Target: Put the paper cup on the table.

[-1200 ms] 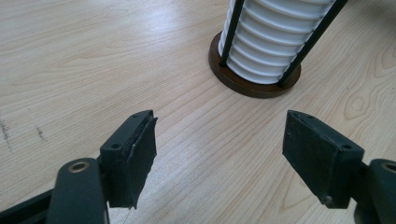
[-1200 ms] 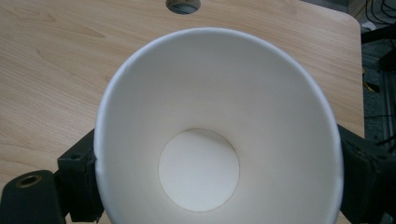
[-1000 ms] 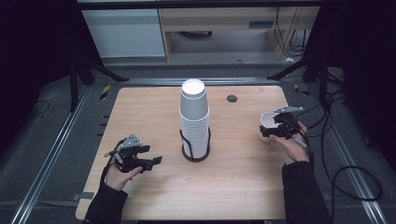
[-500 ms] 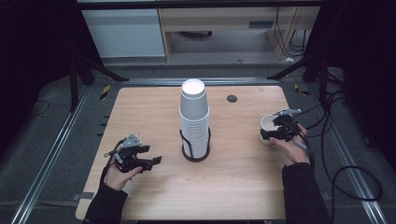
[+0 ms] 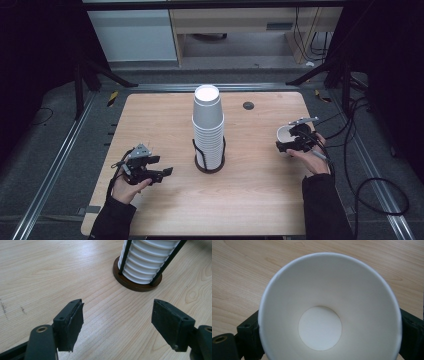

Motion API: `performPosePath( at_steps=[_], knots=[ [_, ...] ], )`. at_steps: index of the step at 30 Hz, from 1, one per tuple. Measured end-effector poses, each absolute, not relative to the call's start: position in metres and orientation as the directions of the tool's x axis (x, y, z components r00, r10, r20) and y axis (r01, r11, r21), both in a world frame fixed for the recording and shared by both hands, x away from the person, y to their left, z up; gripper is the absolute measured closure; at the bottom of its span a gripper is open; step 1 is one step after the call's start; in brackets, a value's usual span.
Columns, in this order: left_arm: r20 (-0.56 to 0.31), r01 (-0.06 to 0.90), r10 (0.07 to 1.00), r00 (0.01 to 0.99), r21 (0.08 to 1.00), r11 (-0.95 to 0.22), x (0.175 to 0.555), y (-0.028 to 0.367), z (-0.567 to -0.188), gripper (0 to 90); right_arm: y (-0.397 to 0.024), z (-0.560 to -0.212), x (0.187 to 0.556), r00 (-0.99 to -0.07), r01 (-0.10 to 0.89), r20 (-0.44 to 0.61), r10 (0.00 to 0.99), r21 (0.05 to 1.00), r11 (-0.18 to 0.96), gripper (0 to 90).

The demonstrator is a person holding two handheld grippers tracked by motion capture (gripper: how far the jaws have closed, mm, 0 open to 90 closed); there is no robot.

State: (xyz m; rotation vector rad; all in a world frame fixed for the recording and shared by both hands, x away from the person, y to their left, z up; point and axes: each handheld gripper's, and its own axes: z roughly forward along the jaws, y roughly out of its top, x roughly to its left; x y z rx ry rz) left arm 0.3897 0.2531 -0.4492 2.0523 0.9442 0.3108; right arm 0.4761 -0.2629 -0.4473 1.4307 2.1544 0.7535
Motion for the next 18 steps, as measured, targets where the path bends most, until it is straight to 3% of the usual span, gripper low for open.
performPosePath(
  at_steps=[5,18],
  knots=[
    [-0.114,0.512,0.719,0.686,0.777,-0.366,0.390,0.254,-0.449,24.6,-0.262,-0.448,0.476,-0.382,0.697,-0.043,0.923,0.642,0.319,1.4],
    [-0.113,0.513,0.720,0.685,0.777,-0.365,0.390,0.255,-0.448,24.1,-0.260,-0.431,0.466,-0.368,0.651,-0.054,0.928,0.698,0.298,0.8]
  ],
)
